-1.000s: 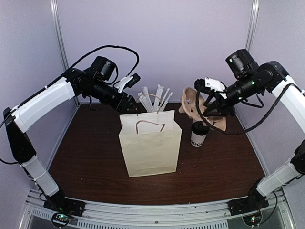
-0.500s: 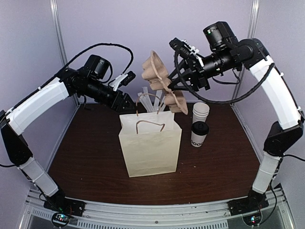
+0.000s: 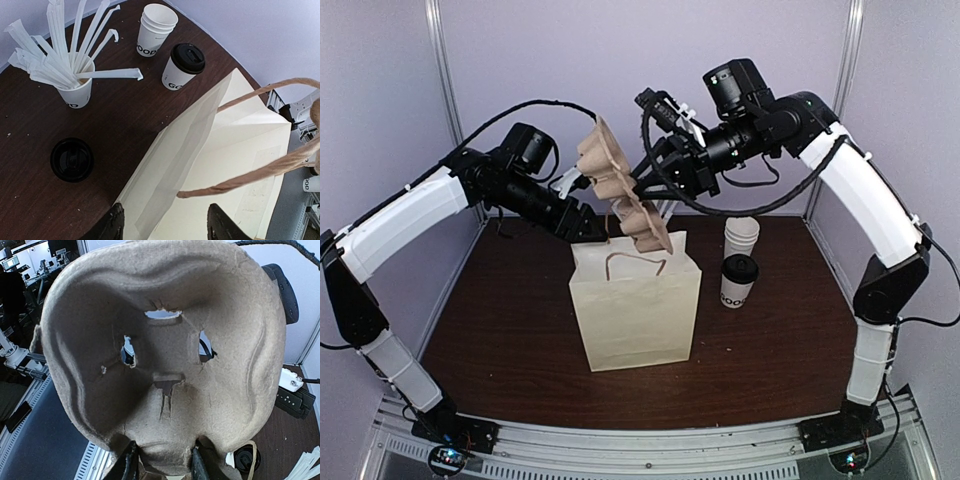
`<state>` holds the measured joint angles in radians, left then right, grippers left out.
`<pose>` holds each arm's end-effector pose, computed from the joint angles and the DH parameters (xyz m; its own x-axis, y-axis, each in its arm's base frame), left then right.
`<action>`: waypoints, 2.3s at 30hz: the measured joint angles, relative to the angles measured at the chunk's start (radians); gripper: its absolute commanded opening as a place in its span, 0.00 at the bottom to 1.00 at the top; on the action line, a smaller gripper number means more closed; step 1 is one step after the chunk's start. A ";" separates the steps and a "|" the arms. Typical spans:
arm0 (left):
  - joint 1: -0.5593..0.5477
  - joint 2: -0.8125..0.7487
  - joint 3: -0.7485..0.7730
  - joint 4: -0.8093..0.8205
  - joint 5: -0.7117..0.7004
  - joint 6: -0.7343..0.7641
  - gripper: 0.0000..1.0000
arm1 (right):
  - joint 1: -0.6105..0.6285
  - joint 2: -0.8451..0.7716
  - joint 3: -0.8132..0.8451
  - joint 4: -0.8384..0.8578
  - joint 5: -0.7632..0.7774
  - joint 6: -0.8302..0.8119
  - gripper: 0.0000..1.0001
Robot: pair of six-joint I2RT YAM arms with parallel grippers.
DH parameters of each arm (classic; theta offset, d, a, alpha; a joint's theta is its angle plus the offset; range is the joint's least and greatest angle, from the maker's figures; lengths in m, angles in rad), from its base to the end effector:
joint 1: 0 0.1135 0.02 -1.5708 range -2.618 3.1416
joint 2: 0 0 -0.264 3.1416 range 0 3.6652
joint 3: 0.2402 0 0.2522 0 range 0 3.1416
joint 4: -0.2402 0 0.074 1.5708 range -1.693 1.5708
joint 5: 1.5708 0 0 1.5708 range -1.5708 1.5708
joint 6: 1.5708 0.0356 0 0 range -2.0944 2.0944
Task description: Pack the takeout coffee
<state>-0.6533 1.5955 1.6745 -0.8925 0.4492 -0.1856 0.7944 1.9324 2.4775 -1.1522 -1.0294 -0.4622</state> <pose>0.2597 -0.2182 0.3795 -0.7119 0.3356 -0.6169 0.6644 0.6063 -0.4369 0.2358 0.2836 0.4861 0.0261 -0.3014 -0.9531 -0.9488 -0.3077 0.0714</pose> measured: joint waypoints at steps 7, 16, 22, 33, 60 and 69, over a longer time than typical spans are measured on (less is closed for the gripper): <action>0.000 0.006 0.000 0.000 0.002 0.000 0.57 | 0.000 0.003 -0.091 0.070 -0.013 0.018 0.35; 0.000 0.023 0.000 0.000 0.005 0.000 0.57 | -0.012 0.004 -0.219 0.177 -0.018 0.048 0.35; 0.000 0.027 0.000 0.000 0.004 0.000 0.57 | -0.020 0.004 -0.322 0.209 -0.008 0.041 0.35; 0.002 0.031 0.000 0.000 0.003 0.001 0.57 | -0.020 -0.039 -0.401 0.192 0.070 -0.015 0.35; 0.033 -0.132 -0.037 0.077 -0.083 -0.003 0.61 | 0.079 0.006 -0.242 -0.175 0.500 -0.113 0.35; 0.050 -0.164 -0.105 0.108 -0.125 -0.014 0.62 | 0.112 0.031 -0.243 -0.184 0.636 -0.083 0.36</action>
<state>-0.6029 1.4319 1.5696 -0.7845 0.3244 -0.1997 0.9062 1.9636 2.2345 -1.3361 -0.3935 -0.5449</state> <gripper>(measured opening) 0.620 0.356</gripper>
